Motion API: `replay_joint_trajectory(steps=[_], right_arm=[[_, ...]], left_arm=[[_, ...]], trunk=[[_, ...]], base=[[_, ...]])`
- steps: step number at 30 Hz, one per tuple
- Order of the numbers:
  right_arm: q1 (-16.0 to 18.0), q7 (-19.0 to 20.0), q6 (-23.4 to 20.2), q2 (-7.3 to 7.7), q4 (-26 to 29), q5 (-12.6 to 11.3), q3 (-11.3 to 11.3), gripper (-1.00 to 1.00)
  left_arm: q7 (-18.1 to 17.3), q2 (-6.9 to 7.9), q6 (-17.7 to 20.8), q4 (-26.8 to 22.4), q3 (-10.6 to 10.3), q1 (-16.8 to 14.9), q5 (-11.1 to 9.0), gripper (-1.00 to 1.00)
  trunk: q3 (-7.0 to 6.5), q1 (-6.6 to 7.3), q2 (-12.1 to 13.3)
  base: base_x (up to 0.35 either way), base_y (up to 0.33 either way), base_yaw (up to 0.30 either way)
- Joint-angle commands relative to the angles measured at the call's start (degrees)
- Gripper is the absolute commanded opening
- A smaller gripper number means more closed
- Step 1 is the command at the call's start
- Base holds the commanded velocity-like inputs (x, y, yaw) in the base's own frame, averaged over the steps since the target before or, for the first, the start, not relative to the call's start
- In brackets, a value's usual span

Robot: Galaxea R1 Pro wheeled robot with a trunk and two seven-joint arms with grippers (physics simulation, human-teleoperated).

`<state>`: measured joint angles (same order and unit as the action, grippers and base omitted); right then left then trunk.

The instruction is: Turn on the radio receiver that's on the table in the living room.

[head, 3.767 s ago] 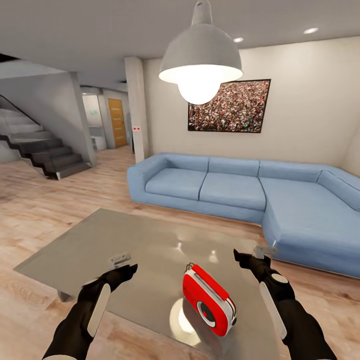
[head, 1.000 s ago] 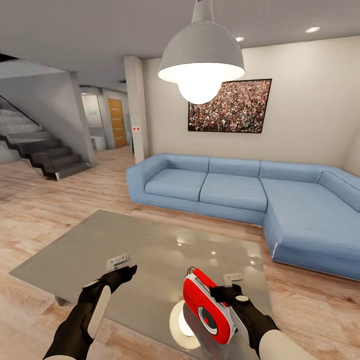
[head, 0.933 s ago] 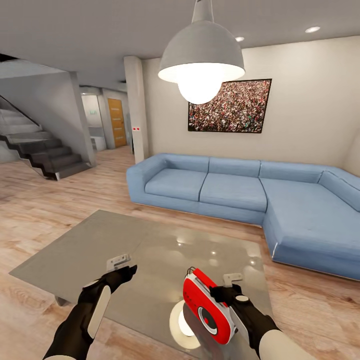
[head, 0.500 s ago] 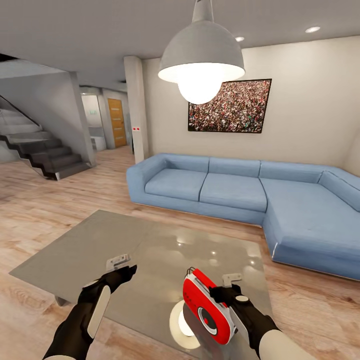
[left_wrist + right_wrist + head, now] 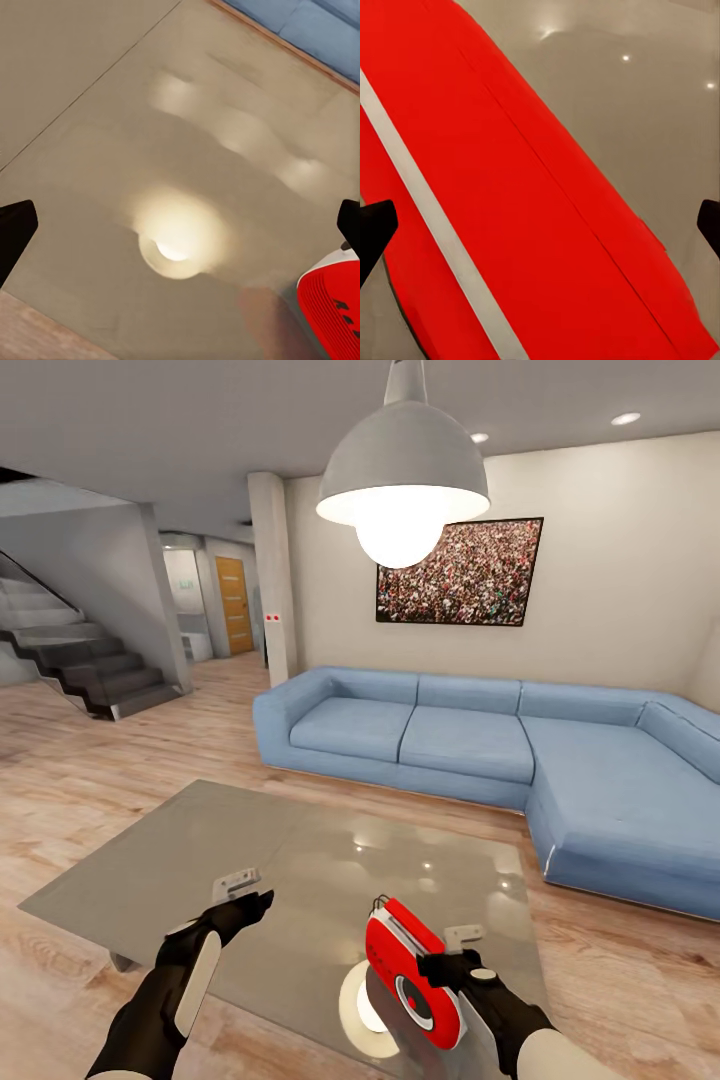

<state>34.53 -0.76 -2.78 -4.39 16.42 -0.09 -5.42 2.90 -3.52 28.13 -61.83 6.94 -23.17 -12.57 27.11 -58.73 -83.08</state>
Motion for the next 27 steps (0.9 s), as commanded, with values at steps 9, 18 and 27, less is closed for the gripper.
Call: replay_joint_trajectory(steps=[9, 18, 27], right_arm=[[-0.01, -0.02, 0.10, -0.09, -0.81, 0.00, 0.04, 1.00], [0.01, -0.03, 0.28, -0.04, -0.86, 0.30, 0.06, 1.00], [-0.01, -0.07, 2.64, -0.01, -0.86, 0.04, 0.31, -1.00]], left_arm=[[0.00, 0.08, 0.00, 0.05, 0.00, -0.02, 0.02, 1.00], [0.00, 0.07, 0.00, 0.05, 0.00, -0.03, 0.00, 1.00], [0.00, 0.01, 0.00, 0.05, 0.00, 0.00, 0.00, 1.00]], trunk=[[0.00, 0.00, 0.00], [0.00, 0.00, 0.00], [0.00, 0.00, 0.00]], base=[[0.000, 0.000, 0.000], [0.000, 0.000, 0.000], [0.000, 0.000, 0.000]])
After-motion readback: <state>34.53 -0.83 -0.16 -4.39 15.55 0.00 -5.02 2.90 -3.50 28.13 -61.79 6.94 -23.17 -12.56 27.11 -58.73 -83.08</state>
